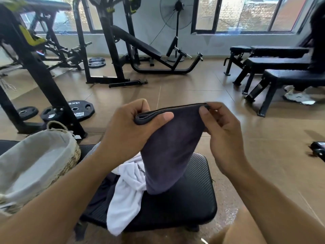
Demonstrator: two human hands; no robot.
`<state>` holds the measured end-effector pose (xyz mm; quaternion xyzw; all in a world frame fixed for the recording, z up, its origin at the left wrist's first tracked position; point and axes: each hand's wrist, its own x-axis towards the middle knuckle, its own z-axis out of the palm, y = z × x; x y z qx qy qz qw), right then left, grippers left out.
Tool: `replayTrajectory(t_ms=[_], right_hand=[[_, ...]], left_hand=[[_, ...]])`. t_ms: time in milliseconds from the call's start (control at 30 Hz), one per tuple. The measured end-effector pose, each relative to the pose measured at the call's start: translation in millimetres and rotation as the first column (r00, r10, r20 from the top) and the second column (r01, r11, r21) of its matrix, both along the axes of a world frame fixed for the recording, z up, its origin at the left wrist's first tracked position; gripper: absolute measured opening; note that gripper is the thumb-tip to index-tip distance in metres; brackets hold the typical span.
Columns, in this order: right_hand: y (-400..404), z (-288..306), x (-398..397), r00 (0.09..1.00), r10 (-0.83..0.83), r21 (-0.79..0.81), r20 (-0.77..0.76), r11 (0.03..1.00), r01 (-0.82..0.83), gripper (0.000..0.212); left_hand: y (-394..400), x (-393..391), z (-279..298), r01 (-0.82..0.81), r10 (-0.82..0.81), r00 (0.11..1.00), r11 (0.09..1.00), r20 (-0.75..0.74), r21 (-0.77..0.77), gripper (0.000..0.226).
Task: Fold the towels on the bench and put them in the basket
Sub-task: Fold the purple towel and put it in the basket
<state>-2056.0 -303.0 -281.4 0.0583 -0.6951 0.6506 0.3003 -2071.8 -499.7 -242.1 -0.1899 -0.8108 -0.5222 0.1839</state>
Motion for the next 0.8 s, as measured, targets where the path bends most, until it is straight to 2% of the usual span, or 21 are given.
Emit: replayTrajectory(t_ms=[167, 267, 333, 433, 467, 533, 600, 700, 800], right_hand=[[-5, 29, 33, 0.986, 0.001, 0.104, -0.164, 0.994, 0.017, 0.002], [-7, 31, 38, 0.989, 0.029, 0.122, -0.144, 0.992, -0.012, 0.004], [-4, 20, 27, 0.998, 0.062, 0.169, -0.013, 0.984, -0.059, 0.011], [8, -24, -15, 0.954, -0.005, 0.299, 0.300, 0.950, -0.089, 0.010], [13, -44, -32, 0.922, -0.058, 0.335, 0.383, 0.939, -0.080, 0.010], [25, -88, -64, 0.854, -0.141, 0.398, 0.500, 0.913, -0.083, 0.013], [35, -124, -88, 0.782, -0.191, 0.452, 0.593, 0.883, -0.127, 0.015], [47, -165, -110, 0.679, -0.215, 0.469, 0.702, 0.857, -0.213, 0.007], [55, -192, -129, 0.617, -0.236, 0.461, 0.751, 0.857, -0.233, 0.008]], left_hand=[[-18, 19, 26, 0.024, -0.031, 0.997, 0.994, -0.066, -0.106, 0.067], [-19, 13, 19, 0.063, -0.057, 0.995, 0.996, 0.086, -0.071, 0.060], [-19, -3, -1, 0.126, -0.137, 0.943, 0.990, 0.302, 0.057, 0.050], [-24, -33, -52, 0.097, -0.262, 0.735, 0.954, 0.626, 0.285, 0.040], [-25, -42, -71, 0.061, -0.280, 0.671, 0.944, 0.687, 0.325, 0.035], [-25, -54, -107, -0.013, -0.261, 0.629, 0.939, 0.733, 0.345, 0.028], [-24, -62, -135, -0.033, -0.174, 0.688, 0.962, 0.704, 0.270, 0.034], [-18, -67, -167, 0.099, -0.078, 0.845, 0.995, 0.529, -0.012, 0.039], [-8, -62, -199, 0.316, -0.193, 0.920, 0.881, 0.341, -0.353, 0.040]])
